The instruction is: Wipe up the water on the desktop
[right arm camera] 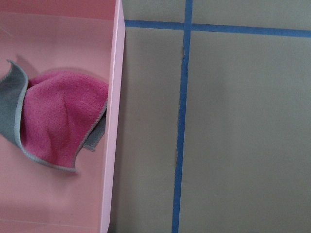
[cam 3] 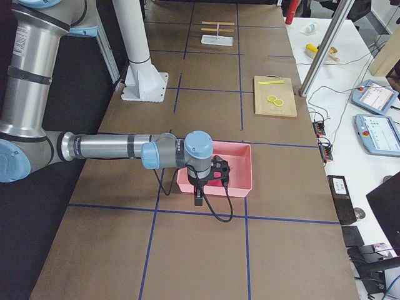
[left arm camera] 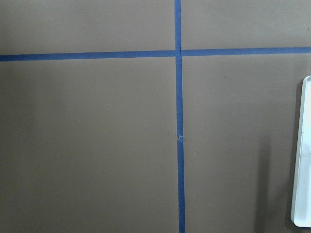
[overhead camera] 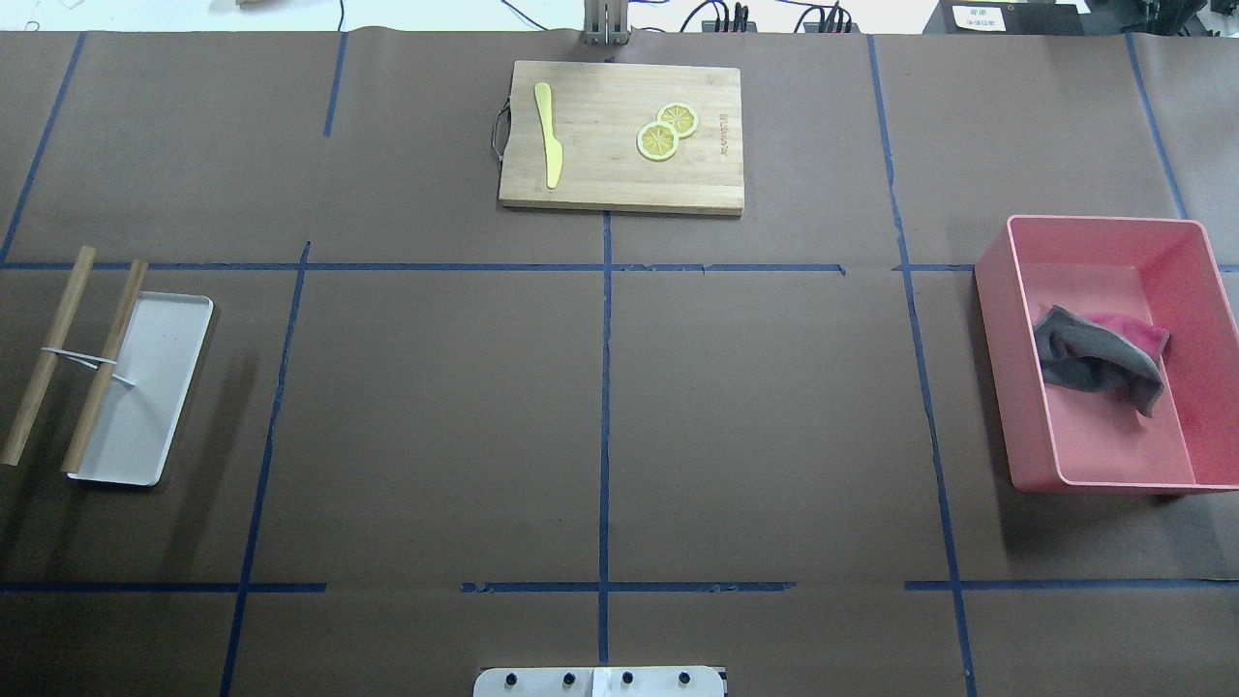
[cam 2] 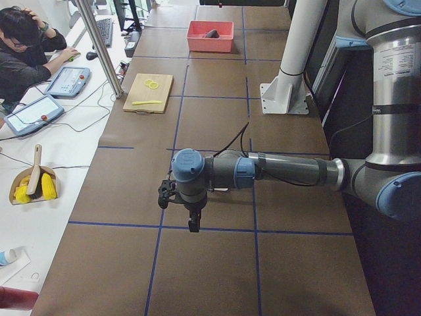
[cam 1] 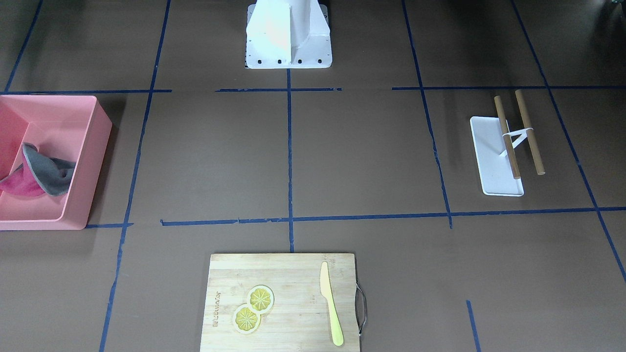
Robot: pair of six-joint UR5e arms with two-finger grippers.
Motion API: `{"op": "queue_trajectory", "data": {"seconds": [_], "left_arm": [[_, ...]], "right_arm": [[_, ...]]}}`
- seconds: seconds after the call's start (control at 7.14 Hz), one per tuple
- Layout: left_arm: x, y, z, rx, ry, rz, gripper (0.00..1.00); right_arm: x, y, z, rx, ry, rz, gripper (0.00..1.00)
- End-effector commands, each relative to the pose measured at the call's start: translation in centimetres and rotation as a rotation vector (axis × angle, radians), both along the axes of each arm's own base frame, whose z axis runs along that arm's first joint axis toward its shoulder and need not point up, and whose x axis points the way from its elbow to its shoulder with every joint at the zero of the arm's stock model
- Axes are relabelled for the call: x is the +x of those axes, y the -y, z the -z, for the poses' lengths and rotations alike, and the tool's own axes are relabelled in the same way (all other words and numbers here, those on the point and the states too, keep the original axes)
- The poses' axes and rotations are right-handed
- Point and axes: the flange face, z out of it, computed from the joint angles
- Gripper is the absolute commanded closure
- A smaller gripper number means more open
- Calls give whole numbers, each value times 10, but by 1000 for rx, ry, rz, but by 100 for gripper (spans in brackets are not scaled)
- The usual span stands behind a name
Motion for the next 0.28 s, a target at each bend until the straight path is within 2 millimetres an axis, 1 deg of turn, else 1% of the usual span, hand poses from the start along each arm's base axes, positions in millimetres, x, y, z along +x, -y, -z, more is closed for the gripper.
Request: {"op": "queue_trajectory", "data": {"seconds": [0.0, 0.14], "left_arm": [[0, 0, 0, -1, 0, 0, 0], [0, 0, 0, -1, 0, 0, 0]], "right_arm": [[0, 0, 0, 0, -1, 0, 0], [0, 0, -1, -3, -1, 0, 0]]}}
